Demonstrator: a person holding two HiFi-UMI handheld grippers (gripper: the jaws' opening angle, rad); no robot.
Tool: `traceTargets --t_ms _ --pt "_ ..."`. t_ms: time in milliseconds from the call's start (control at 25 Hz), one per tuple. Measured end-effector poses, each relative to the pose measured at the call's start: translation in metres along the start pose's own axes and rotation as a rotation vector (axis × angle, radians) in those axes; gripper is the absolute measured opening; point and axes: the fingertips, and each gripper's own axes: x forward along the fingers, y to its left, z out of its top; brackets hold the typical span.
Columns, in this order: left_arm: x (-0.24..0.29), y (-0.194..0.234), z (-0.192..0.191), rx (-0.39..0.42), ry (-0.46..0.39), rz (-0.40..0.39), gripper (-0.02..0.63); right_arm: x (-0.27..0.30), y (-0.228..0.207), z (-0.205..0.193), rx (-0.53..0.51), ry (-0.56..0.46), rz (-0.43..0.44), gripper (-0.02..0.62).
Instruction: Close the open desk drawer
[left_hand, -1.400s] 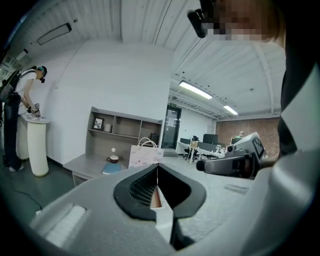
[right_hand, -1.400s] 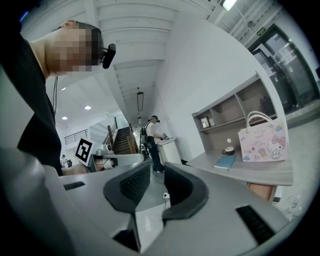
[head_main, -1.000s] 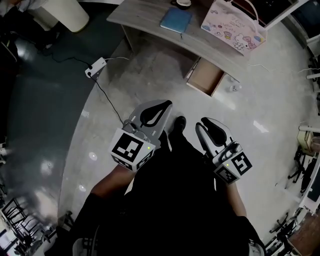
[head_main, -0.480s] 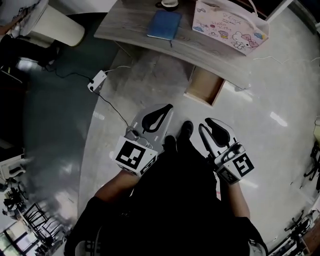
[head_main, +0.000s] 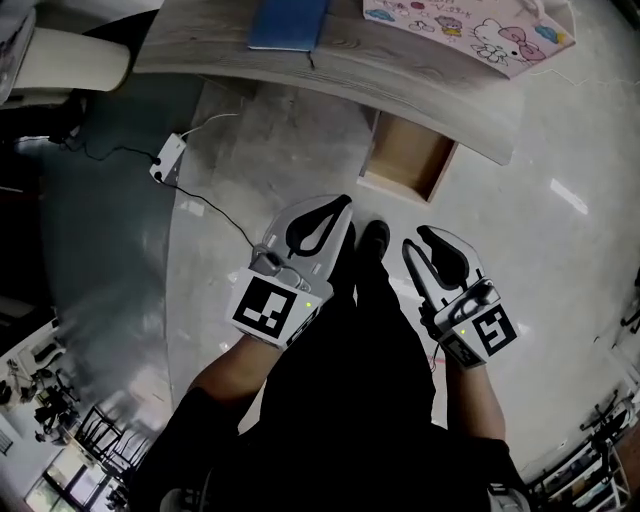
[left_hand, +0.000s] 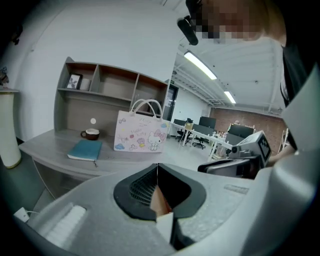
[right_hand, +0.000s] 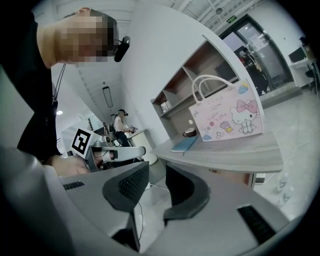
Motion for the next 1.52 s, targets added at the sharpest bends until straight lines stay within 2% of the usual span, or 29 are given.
traceTargets --t_ms 240,400,680,840,1120,1280,1520 --pt "0.052 0.028 -0.098 -0.037 0.082 -0.014 0.009 0.019 -0.070 -0.086 0.062 0.047 -0.107 0.146" --pt "0.079 0.037 -0.160 -0.079 0.137 -0.025 0.009 0.022 -0.113 -0.134 0.088 0.044 -0.189 0.150" --pt "0.104 0.042 -0.232 -0.088 0.205 -0.032 0.009 0.012 -0.164 -0.191 0.097 0.059 -0.299 0.155" --pt "0.112 0.045 -0.259 -0.098 0.235 -0.029 0.009 -0.001 -0.188 -0.210 0.095 0.042 -0.418 0.152" --pt "0.126 0.037 -0.288 -0.117 0.277 -0.055 0.009 -0.008 -0.198 -0.266 0.208 0.129 -0.479 0.153" --pt "0.134 0.029 -0.292 -0.129 0.274 -0.082 0.009 0.000 -0.198 -0.282 0.293 0.142 -0.463 0.151" --pt "0.143 0.015 -0.300 -0.104 0.285 -0.122 0.009 0.024 -0.194 -0.279 0.358 0.106 -0.433 0.088"
